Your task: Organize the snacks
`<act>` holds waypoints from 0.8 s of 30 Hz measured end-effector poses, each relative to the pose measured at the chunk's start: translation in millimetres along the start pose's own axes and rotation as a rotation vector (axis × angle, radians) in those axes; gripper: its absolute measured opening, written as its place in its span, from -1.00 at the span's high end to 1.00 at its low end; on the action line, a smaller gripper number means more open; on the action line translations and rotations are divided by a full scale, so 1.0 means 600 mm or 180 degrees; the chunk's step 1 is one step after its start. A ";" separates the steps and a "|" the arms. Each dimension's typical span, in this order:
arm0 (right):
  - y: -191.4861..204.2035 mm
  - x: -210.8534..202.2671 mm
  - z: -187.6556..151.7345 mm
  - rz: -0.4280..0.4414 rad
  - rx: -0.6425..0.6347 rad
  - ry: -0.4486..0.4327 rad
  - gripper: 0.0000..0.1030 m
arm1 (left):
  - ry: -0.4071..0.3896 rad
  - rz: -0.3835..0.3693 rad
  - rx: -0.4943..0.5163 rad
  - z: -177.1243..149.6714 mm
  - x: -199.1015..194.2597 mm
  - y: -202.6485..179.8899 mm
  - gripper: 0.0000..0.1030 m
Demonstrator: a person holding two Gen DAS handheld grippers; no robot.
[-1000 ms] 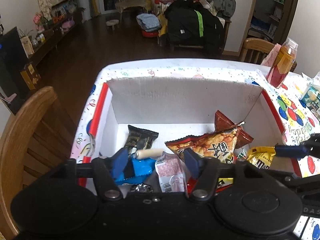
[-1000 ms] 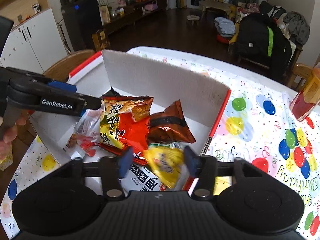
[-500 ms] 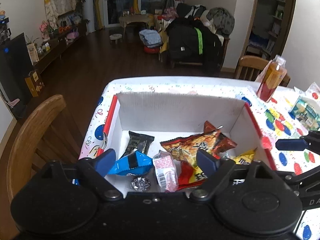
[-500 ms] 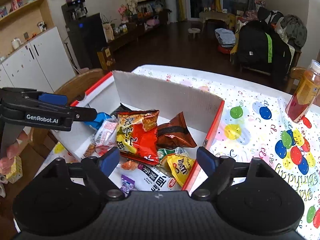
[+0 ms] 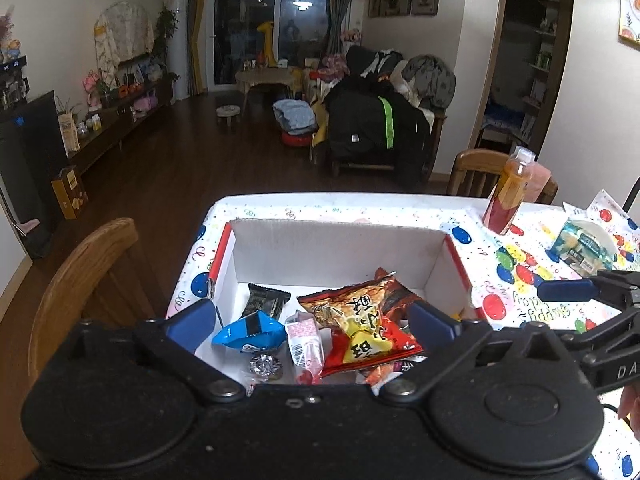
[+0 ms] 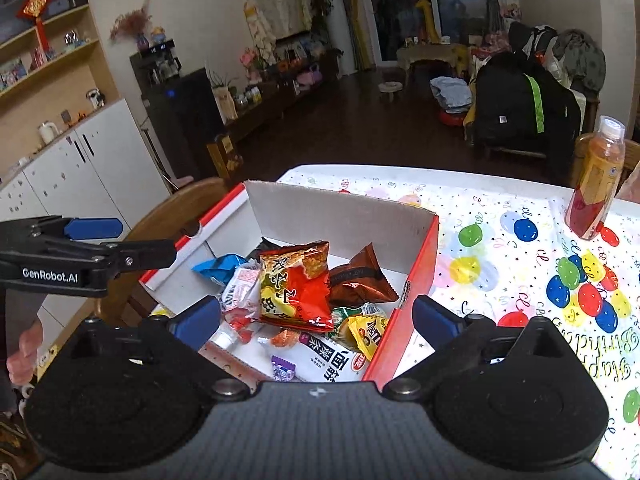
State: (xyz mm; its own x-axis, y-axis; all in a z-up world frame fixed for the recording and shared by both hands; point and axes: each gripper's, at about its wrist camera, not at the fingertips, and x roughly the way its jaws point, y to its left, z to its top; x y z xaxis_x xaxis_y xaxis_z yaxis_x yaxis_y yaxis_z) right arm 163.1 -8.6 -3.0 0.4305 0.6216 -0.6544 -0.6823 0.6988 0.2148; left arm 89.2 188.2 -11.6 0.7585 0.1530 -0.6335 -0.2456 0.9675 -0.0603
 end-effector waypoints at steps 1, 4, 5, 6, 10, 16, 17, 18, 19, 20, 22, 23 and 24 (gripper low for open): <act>0.000 -0.005 -0.002 0.0002 0.0012 -0.0024 -1.00 | -0.0023 0.0014 0.0011 -0.003 -0.006 -0.002 -0.99; -0.003 -0.021 -0.007 0.0018 0.0081 -0.0097 -1.00 | -0.0067 0.0025 0.0000 -0.009 -0.022 -0.006 -0.99; -0.005 -0.026 -0.008 0.0031 0.0108 -0.0114 -1.00 | -0.0077 0.0022 -0.0016 -0.011 -0.027 -0.008 -0.99; -0.005 -0.030 -0.009 0.0038 0.0118 -0.0128 -1.00 | -0.0085 0.0026 -0.0027 -0.014 -0.031 -0.009 -0.99; -0.002 -0.052 -0.014 0.0032 0.0081 -0.0210 -1.00 | -0.0127 0.0074 -0.0012 -0.022 -0.048 -0.020 -1.00; 0.003 -0.074 -0.015 0.0006 0.0083 -0.0322 -1.00 | -0.0188 0.0032 -0.0049 -0.031 -0.071 -0.030 -1.00; 0.004 -0.075 -0.015 0.0007 0.0085 -0.0329 -1.00 | -0.0186 0.0032 -0.0052 -0.032 -0.073 -0.032 -1.00; 0.005 -0.077 -0.017 0.0003 0.0082 -0.0334 -1.00 | -0.0184 0.0045 -0.0052 -0.033 -0.075 -0.033 -1.00; 0.005 -0.078 -0.018 -0.0002 0.0078 -0.0337 -1.00 | -0.0188 0.0055 -0.0051 -0.035 -0.078 -0.034 -1.00; 0.006 -0.079 -0.019 -0.0009 0.0075 -0.0335 -1.00 | -0.0193 0.0056 -0.0049 -0.036 -0.080 -0.035 -1.00; 0.006 -0.081 -0.021 -0.0027 0.0077 -0.0337 -1.00 | -0.0196 0.0066 -0.0048 -0.038 -0.082 -0.036 -1.00; 0.006 -0.081 -0.022 -0.0026 0.0079 -0.0333 -1.00 | -0.0200 0.0072 -0.0047 -0.039 -0.083 -0.037 -1.00; 0.006 -0.081 -0.023 -0.0028 0.0077 -0.0331 -1.00 | -0.0201 0.0069 -0.0045 -0.040 -0.085 -0.037 -1.00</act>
State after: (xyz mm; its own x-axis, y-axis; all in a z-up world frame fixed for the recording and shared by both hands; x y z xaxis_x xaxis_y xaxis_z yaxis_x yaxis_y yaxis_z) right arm 131.7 -41.0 19.7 0.4963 0.6480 -0.5778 -0.6643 0.7119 0.2277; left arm 41.6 153.9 3.1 0.7893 0.1868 -0.5850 -0.2706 0.9609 -0.0583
